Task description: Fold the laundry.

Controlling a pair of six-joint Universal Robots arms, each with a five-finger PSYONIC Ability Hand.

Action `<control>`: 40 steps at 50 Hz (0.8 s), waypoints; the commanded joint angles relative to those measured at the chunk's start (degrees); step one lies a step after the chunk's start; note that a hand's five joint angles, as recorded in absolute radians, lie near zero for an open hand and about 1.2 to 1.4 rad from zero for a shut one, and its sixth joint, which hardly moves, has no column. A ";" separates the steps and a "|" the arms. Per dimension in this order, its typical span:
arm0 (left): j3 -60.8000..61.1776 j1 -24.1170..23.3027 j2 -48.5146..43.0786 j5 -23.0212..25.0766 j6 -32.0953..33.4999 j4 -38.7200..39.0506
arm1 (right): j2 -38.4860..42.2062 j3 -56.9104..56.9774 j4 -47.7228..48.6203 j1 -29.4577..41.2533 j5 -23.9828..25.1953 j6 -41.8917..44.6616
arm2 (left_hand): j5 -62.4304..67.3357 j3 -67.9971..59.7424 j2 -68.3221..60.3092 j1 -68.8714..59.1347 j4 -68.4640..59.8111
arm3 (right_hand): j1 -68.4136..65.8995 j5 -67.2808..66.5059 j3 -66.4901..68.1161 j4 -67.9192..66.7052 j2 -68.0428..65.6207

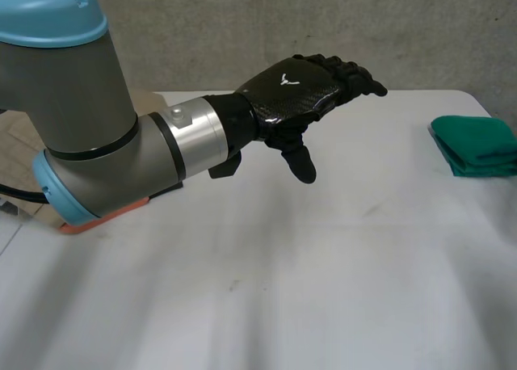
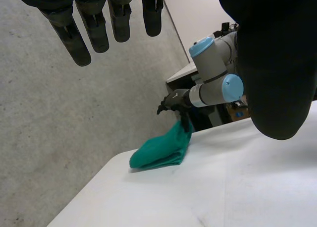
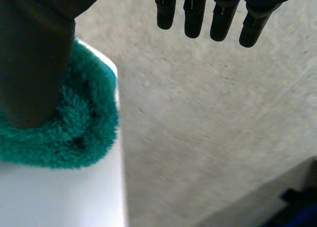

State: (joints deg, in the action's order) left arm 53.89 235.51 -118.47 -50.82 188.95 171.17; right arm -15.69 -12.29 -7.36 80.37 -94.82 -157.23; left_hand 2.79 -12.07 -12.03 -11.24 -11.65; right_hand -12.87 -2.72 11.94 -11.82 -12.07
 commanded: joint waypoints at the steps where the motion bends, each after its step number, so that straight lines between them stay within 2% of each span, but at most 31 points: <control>1: -0.98 0.13 0.25 -3.22 -0.51 0.31 | -11.18 -15.28 2.08 2.15 0.07 8.26 | -1.23 0.51 0.47 -0.32 0.09 | 2.87 2.72 -1.94 1.82 2.07; 2: -1.59 0.30 0.34 -4.97 -0.86 0.57 | -16.25 -22.36 4.96 3.55 1.90 8.00 | -1.23 0.51 0.47 -0.32 0.09 | 2.87 2.72 -1.94 1.82 2.07; 4: -2.04 0.57 0.43 -6.91 -1.30 1.01 | -20.76 -28.98 8.57 4.96 4.36 8.43 | -1.23 0.51 0.47 -0.32 0.09 | 2.87 2.72 -1.94 1.82 2.07; 5: -2.73 1.00 0.60 -9.88 -1.82 1.79 | -25.92 -36.51 12.51 6.19 7.68 8.87 | -1.23 0.51 0.47 -0.32 0.09 | 2.87 2.72 -1.94 1.82 2.07; 7: -3.61 1.71 0.61 -13.58 -2.35 2.68 | -30.78 -43.48 15.87 7.16 10.95 9.14 | -1.23 0.51 0.47 -0.32 0.09 | 2.87 2.72 -1.94 1.82 2.07; 9: -4.67 4.77 0.69 -21.65 -2.01 3.73 | -36.41 -52.11 19.40 8.74 14.65 10.01 | -1.06 0.34 0.30 -0.48 -0.08 | 2.87 2.72 -1.94 1.82 2.07; 11: -4.94 6.97 0.78 -26.49 -1.48 4.08 | -40.19 -57.30 20.89 10.15 16.32 10.63 | -1.06 0.34 0.30 -0.49 -0.08 | 2.87 2.72 -1.94 1.82 2.07; 12: -5.55 9.77 0.35 -30.70 -0.52 4.09 | -43.34 -61.85 20.90 11.81 17.46 11.41 | -1.06 0.34 0.30 -0.49 -0.08 | 2.87 2.72 -1.94 1.82 2.07; 13: -5.73 10.93 0.08 -32.39 0.19 4.09 | -44.68 -63.81 20.64 12.70 17.74 11.68 | -1.06 0.34 0.30 -0.49 -0.08 | 2.87 2.72 -1.94 1.82 2.07; 14: -5.99 12.85 -0.53 -36.06 3.41 4.00 | -47.30 -67.31 19.42 14.71 18.09 12.38 | -1.23 0.51 0.47 -0.32 0.08 | 2.87 2.72 -1.94 1.82 2.07; 17: -5.64 15.85 -2.46 -39.00 11.33 4.09 | -51.09 -71.63 16.34 17.70 18.18 13.35 | -1.40 0.68 0.64 -0.15 0.25 | 2.87 2.72 -1.94 1.82 2.07; 18: -5.81 17.17 -4.73 -40.22 17.45 4.09 | -53.54 -74.35 14.07 19.72 18.18 13.97 | -1.56 0.85 0.80 0.02 0.42 | 2.87 2.72 -1.94 1.82 2.07; 20: -5.99 19.80 -7.99 -41.63 26.15 4.35 | -55.84 -77.34 11.34 21.83 18.18 14.84 | -2.23 1.52 1.47 0.69 1.09 | 2.87 2.72 -1.94 1.82 2.07; 23: -6.17 23.93 -11.51 -43.48 32.69 5.84 | -58.13 -81.12 9.83 23.16 18.26 15.64 | -2.41 1.69 1.65 0.86 1.26 | 2.87 2.72 -1.94 1.82 2.07; 24: -6.26 26.82 -13.87 -43.83 34.97 8.28 | -58.66 -82.10 9.83 23.34 18.35 15.73 | -2.57 1.86 1.81 1.03 1.43 | 2.87 2.72 -1.94 1.82 2.07; 29: -6.96 31.85 -21.27 -41.73 36.84 16.64 | -60.60 -85.88 9.82 23.43 18.79 15.82 | -2.74 2.03 1.98 1.20 1.60 | 2.87 2.72 -1.94 1.82 2.07; 30: -7.92 32.90 -24.24 -39.12 36.93 19.00 | -60.69 -86.15 9.82 23.43 18.79 15.82 | -2.57 1.86 1.82 1.03 1.43 | 2.87 2.72 -1.94 1.82 2.07; 32: -9.41 33.52 -26.45 -36.99 36.93 19.73 | -60.69 -86.41 9.82 23.43 18.79 15.73 | -1.91 1.19 1.15 0.36 0.77 | 2.87 2.72 -1.94 1.82 2.07; 34: -12.14 34.32 -29.53 -34.17 37.19 19.65 | -60.51 -86.77 9.91 23.34 18.35 15.82 | 13.15 -13.86 -13.90 -14.69 -14.29 | 2.87 2.72 -1.94 1.82 2.07; 35: -12.75 34.32 -30.15 -33.82 37.28 19.29 | -60.51 -87.03 9.91 23.25 18.35 15.73 | 28.56 -29.27 -29.32 -30.10 -29.70 | 2.87 2.72 -1.94 1.82 2.07; 36: -13.46 33.97 -30.59 -33.82 37.54 18.86 | -60.51 -87.20 9.91 23.17 18.35 15.82 | 52.86 -53.58 -53.62 -54.40 -54.00 | 2.87 2.72 -1.94 1.82 2.07; 37: -13.11 33.71 -30.25 -34.34 38.24 18.59 | -60.69 -87.73 10.00 23.08 18.35 15.82 | 67.07 -67.78 -67.83 -68.61 -68.21 | 2.87 2.72 -1.94 1.82 2.07; 40: -11.89 31.87 -27.10 -35.74 38.16 18.41 | -61.21 -88.70 10.44 22.90 18.35 15.82 | 67.21 -67.93 -67.97 -68.76 -68.35 | 2.87 2.72 -1.94 1.82 2.07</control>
State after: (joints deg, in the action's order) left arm 42.20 269.73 -147.54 -86.18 226.88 190.63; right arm -76.50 -99.50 2.38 103.76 -76.34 -141.39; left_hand 34.48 -49.22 -50.30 -51.12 -49.44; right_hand -12.87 -2.66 11.93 -11.82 -12.07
